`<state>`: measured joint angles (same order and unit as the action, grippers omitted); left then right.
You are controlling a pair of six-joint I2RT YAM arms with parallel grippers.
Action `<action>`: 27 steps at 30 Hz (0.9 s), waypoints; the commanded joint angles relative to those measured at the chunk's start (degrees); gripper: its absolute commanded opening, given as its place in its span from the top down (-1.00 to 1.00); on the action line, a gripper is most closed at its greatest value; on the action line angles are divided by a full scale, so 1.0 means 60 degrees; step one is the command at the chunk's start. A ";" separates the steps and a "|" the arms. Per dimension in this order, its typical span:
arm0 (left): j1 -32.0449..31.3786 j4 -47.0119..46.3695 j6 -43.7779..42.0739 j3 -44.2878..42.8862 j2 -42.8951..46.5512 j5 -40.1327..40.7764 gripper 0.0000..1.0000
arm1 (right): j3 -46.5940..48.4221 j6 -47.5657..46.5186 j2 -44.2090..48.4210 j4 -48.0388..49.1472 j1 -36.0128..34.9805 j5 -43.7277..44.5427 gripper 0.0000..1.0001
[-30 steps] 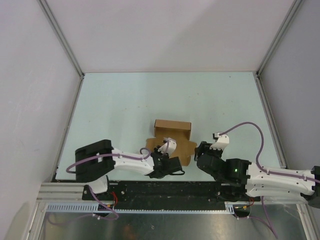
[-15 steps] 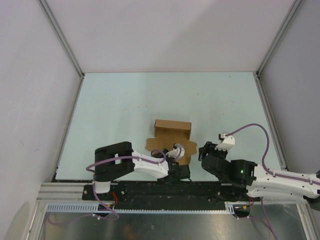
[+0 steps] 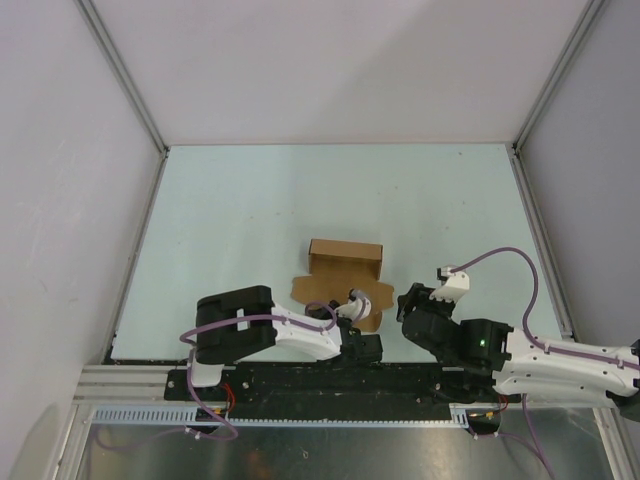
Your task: Fold the paper box
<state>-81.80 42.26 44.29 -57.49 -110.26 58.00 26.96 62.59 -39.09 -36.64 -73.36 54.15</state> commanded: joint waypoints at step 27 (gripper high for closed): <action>0.0492 -0.0333 0.1376 0.1170 0.6009 -0.0700 -0.04 | -0.0815 -0.1245 -0.0238 0.2517 0.3333 -0.3529 -0.43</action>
<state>-81.54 40.95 47.64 -55.66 -84.29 53.32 24.38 58.96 -41.08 -27.81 -59.51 42.28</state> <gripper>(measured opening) 0.491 0.707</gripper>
